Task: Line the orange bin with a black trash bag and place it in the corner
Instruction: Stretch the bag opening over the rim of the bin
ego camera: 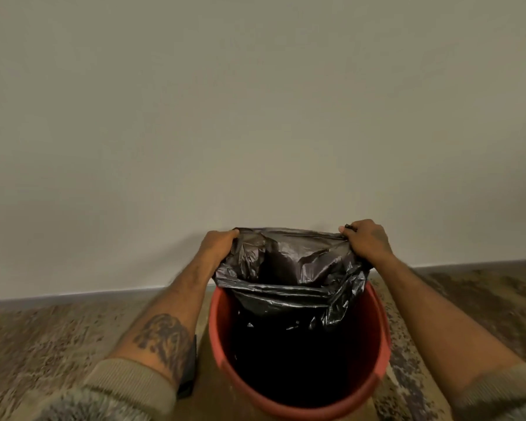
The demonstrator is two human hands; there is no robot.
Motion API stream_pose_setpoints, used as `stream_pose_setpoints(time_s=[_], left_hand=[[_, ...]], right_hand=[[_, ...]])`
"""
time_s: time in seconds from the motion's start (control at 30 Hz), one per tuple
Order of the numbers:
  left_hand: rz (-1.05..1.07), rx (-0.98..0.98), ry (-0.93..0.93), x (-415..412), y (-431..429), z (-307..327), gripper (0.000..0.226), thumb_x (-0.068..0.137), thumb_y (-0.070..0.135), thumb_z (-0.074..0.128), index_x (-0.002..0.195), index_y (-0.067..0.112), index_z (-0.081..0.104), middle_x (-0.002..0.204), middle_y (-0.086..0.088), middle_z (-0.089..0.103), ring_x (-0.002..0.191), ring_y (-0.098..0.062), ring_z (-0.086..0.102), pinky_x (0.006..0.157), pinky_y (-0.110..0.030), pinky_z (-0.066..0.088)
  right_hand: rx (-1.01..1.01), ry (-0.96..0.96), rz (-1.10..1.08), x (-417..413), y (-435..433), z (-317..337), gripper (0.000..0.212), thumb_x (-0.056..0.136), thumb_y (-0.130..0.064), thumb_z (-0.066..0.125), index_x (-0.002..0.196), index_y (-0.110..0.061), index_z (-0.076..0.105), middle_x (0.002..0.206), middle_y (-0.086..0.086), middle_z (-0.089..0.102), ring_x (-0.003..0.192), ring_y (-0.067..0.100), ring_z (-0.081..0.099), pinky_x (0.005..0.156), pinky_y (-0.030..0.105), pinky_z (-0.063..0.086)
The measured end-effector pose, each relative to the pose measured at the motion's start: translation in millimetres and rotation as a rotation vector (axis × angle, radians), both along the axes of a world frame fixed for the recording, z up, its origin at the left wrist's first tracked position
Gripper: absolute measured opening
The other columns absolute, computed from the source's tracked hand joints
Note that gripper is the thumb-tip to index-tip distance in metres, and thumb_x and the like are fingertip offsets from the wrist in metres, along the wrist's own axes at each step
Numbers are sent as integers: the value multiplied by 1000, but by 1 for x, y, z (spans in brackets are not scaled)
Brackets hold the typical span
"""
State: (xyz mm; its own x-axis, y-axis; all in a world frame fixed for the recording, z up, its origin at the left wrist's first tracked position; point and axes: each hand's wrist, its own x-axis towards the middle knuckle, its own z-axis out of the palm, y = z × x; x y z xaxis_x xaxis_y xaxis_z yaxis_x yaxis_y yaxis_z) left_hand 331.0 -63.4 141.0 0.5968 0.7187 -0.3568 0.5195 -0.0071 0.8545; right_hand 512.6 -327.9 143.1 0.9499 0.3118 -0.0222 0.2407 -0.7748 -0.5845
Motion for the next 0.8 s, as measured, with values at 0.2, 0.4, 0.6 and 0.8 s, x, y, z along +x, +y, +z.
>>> stream_pose_setpoints(time_s=[0.2,0.4,0.6,0.8], left_hand=[[-202,93,333,-10,5,-24,31,95,25,57,112,1,69,114,-17,68,96,-29,67,64,-24,44],[-129,-232,244,-69,3,-23,20,88,22,70,82,3,70,73,-12,72,56,-23,65,54,-27,52],[-47,-702,19,-133,-22,-8,32,82,35,77,94,6,70,86,-11,71,58,-17,64,48,-21,55],[6,-668,33,-163,-47,-3,9,88,14,71,86,6,66,49,3,56,35,-2,44,33,-13,37]], right_hand=[[-405,143,57,5,-13,-42,27,89,-30,63,97,-4,63,107,17,67,88,30,60,73,30,45],[-286,367,131,-18,-68,-33,30,95,-18,58,96,9,70,88,20,69,70,26,62,60,29,42],[339,856,-19,-65,-124,-16,21,99,-24,54,88,-8,62,61,5,58,43,11,47,36,21,41],[793,1067,-233,-103,-139,-10,15,96,-8,55,106,-5,65,79,13,73,63,19,71,55,30,62]])
